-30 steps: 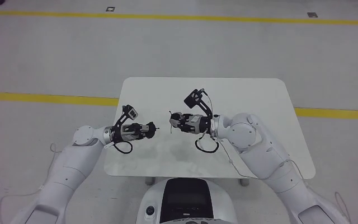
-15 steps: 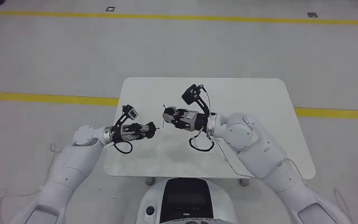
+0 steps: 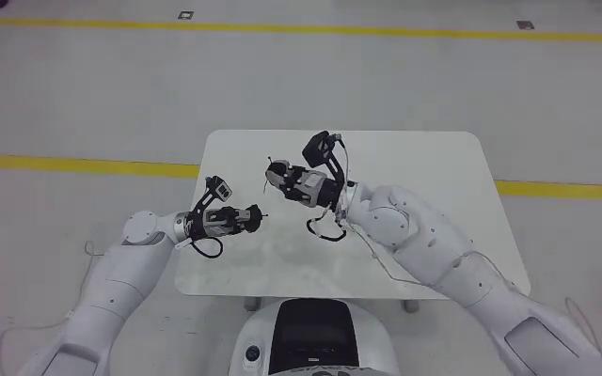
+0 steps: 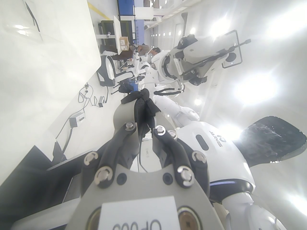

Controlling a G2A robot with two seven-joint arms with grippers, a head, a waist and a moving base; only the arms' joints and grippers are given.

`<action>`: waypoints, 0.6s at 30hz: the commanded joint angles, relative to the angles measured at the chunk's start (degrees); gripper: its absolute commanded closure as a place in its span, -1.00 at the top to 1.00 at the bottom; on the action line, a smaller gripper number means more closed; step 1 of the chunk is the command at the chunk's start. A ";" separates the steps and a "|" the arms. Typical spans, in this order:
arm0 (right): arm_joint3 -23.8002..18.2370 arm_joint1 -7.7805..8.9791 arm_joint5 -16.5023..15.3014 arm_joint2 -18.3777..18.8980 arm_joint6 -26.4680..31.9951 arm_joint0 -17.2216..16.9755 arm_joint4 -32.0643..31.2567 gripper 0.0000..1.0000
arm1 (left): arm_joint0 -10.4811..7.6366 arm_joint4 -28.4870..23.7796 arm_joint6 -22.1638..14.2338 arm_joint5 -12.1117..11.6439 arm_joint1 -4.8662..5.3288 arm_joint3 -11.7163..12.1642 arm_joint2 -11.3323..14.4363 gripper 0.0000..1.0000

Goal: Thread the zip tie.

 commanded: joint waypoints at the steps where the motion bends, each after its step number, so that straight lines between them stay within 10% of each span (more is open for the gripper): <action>1: 0.17 0.07 0.00 -0.31 -0.29 0.31 -0.05 -1.00 | 0.00 0.00 0.00 0.00 0.00 0.00 0.00 -1.00; 18: 0.48 0.00 0.00 0.02 -4.22 -0.22 -2.75 -1.00 | 0.00 0.00 0.00 0.00 0.00 0.00 0.00 -1.00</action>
